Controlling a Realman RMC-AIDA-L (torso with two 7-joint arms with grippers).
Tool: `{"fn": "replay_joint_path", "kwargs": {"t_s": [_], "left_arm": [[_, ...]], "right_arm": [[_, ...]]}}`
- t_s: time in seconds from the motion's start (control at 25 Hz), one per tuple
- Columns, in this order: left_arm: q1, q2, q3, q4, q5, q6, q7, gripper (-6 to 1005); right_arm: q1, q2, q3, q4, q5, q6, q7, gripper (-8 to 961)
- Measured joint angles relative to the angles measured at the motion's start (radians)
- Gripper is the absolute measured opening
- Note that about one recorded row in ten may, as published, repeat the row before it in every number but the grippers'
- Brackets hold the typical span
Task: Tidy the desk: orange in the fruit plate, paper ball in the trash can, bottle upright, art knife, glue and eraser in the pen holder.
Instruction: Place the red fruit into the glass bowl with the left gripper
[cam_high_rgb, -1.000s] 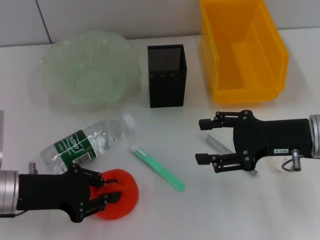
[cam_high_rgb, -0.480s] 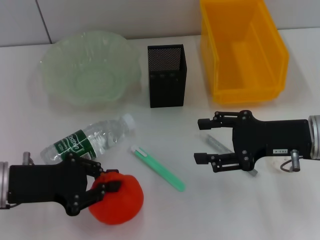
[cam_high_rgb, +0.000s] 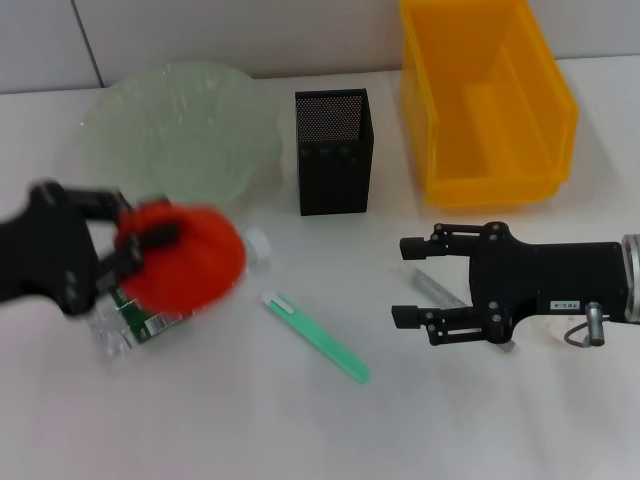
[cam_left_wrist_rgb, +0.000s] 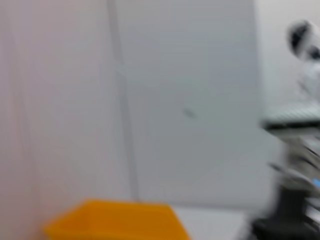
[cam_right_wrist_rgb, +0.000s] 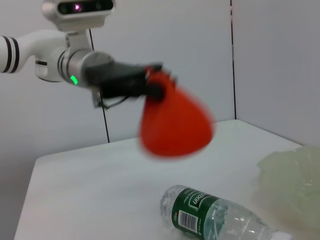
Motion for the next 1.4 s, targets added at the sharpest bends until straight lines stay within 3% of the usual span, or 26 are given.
{"fn": "replay_joint_path", "kwargs": {"t_s": [0.24,0.56,0.84,1.4], "left_arm": [[-0.048,-0.002,-0.047,-0.083,-0.149,-0.182,0.014,161],[-0.196,-0.004,-0.033,-0.271,-0.158,-0.467,0.053,158],[-0.291,-0.005,-0.031,-0.393,-0.163,-0.621,0.127,159],[-0.385,-0.012,0.073,-0.507,-0.221,-0.911,0.168,159]], "right_arm": [[-0.011,0.001,0.001,0.005,0.012,0.0,-0.014,773],[-0.014,0.0,0.001,0.048,0.039,0.0,-0.062,773],[-0.018,0.0,0.0,0.055,0.039,0.0,-0.063,772],[-0.026,-0.004,0.001,0.074,0.039,-0.002,-0.063,772]]}}
